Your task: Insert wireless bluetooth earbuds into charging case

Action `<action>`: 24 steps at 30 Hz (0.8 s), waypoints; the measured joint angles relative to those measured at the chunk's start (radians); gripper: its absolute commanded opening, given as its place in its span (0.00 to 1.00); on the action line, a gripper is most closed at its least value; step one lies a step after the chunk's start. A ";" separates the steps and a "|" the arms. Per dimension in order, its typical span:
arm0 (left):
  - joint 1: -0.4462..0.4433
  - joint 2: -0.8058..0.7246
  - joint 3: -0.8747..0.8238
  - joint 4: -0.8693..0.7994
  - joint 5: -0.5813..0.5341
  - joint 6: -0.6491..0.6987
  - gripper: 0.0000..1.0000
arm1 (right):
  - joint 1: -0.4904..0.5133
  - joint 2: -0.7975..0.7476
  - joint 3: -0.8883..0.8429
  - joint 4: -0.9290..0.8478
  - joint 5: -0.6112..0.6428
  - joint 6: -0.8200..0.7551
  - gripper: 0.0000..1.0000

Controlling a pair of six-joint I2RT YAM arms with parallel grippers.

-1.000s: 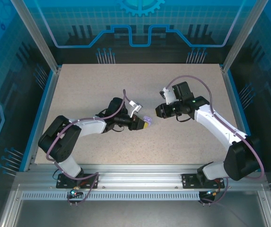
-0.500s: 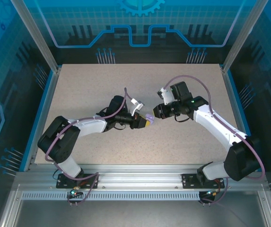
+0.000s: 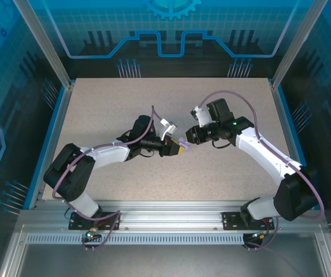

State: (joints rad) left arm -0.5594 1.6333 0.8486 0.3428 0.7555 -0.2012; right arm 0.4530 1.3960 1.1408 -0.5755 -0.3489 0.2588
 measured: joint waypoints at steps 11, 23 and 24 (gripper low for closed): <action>0.000 -0.018 0.000 0.000 -0.011 -0.002 0.07 | 0.001 0.000 0.000 -0.004 0.008 0.000 0.20; 0.000 -0.024 0.002 0.000 -0.018 -0.002 0.07 | 0.005 0.000 0.000 -0.008 0.006 0.000 0.20; 0.000 -0.024 0.002 0.000 -0.018 -0.002 0.07 | 0.007 0.000 0.000 -0.008 0.006 0.000 0.20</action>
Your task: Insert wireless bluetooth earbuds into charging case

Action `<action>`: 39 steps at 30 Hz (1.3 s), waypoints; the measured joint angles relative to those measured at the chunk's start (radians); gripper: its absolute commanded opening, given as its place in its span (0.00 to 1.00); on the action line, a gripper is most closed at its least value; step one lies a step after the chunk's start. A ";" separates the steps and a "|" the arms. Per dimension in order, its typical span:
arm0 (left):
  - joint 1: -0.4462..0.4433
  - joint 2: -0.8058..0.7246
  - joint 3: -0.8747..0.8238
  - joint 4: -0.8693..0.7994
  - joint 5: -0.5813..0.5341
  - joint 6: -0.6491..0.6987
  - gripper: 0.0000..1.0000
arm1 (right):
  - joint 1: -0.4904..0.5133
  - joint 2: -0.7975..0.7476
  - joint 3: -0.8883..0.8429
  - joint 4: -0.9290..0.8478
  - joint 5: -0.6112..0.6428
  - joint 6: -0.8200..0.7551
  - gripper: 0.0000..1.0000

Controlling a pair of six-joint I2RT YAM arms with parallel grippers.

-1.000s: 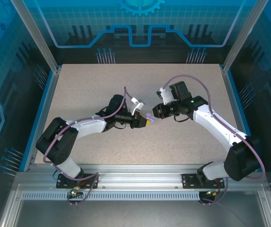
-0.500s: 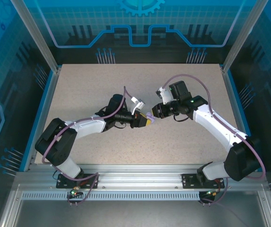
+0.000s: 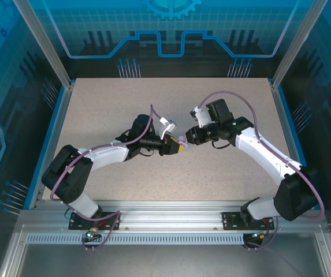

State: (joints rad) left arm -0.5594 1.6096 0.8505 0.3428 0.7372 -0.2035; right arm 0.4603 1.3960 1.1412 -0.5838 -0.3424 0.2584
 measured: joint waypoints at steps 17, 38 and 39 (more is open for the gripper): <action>0.000 -0.001 0.007 -0.010 -0.005 0.001 0.06 | 0.011 0.000 0.032 -0.019 0.014 0.000 0.20; 0.000 -0.001 0.008 -0.023 -0.019 0.003 0.06 | 0.013 -0.013 0.043 -0.027 -0.008 0.000 0.20; 0.000 -0.001 0.008 -0.023 -0.019 0.003 0.07 | 0.013 -0.013 0.043 -0.027 -0.010 0.000 0.20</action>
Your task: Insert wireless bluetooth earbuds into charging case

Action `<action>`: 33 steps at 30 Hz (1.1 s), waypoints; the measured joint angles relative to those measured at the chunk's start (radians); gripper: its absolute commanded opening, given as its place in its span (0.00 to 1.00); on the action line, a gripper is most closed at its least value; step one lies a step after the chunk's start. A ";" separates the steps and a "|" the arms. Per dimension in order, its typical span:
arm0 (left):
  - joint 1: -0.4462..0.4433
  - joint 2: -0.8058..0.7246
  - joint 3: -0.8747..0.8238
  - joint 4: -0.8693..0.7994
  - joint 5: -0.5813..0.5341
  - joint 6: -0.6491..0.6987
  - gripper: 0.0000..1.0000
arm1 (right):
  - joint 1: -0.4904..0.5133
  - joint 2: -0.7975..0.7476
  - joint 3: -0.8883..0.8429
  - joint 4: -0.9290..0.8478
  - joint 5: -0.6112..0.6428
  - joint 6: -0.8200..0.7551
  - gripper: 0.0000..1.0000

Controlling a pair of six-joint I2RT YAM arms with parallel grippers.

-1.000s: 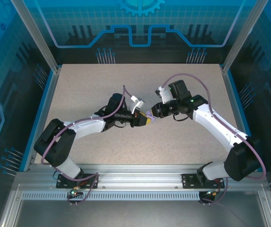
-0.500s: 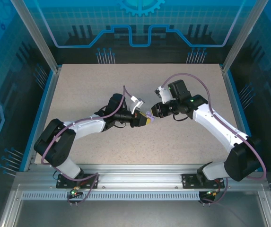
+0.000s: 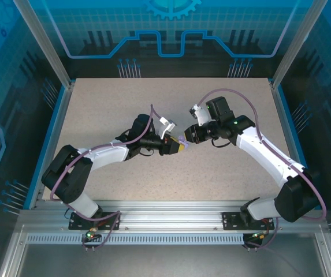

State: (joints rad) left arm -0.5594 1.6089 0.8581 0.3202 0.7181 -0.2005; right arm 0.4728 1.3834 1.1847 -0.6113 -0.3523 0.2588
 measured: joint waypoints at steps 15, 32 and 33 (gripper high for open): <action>0.000 -0.018 0.000 0.053 0.004 -0.010 0.06 | 0.000 0.000 0.000 0.000 0.000 0.000 0.20; 0.000 -0.019 0.000 0.044 0.005 -0.007 0.06 | 0.000 -0.007 0.000 0.006 0.000 0.011 0.19; 0.000 -0.019 0.000 0.044 0.005 -0.007 0.06 | 0.000 -0.008 0.000 0.008 0.000 0.012 0.19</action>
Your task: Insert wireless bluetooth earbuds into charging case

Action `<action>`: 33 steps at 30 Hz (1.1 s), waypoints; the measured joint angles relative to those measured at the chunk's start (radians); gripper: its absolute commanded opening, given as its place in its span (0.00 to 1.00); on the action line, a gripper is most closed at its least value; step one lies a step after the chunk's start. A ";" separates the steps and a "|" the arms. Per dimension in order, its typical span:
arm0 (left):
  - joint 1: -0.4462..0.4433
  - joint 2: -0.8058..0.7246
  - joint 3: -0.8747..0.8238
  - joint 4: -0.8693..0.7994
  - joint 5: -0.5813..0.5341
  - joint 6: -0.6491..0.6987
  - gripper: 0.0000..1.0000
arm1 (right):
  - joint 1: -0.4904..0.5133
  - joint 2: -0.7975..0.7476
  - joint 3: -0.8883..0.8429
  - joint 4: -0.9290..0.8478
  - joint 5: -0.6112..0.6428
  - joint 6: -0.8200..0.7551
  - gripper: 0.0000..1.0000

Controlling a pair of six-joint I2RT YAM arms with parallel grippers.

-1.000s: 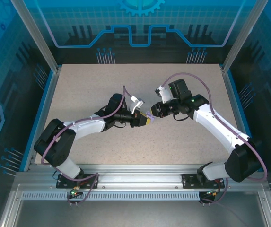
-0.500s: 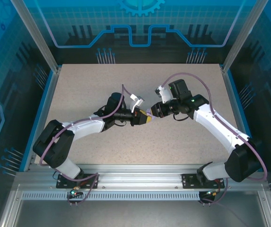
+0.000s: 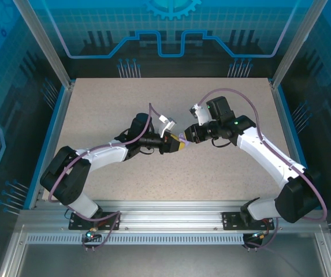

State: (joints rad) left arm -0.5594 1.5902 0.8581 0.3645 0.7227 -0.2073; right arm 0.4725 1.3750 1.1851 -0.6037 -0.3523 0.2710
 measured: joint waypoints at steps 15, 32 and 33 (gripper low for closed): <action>0.000 0.000 0.000 0.001 0.015 0.000 0.07 | 0.000 -0.003 0.008 0.019 0.000 0.021 0.19; 0.000 0.000 0.000 0.046 0.034 -0.029 0.07 | 0.000 -0.003 0.008 0.034 0.003 0.022 0.19; 0.000 0.000 0.000 0.053 0.034 -0.031 0.07 | 0.000 -0.002 0.008 0.034 0.003 0.022 0.19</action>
State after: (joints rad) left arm -0.5594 1.5902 0.8581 0.4171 0.7567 -0.2382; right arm 0.4725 1.3727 1.1934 -0.5697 -0.3489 0.2928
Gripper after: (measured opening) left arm 0.222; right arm 0.193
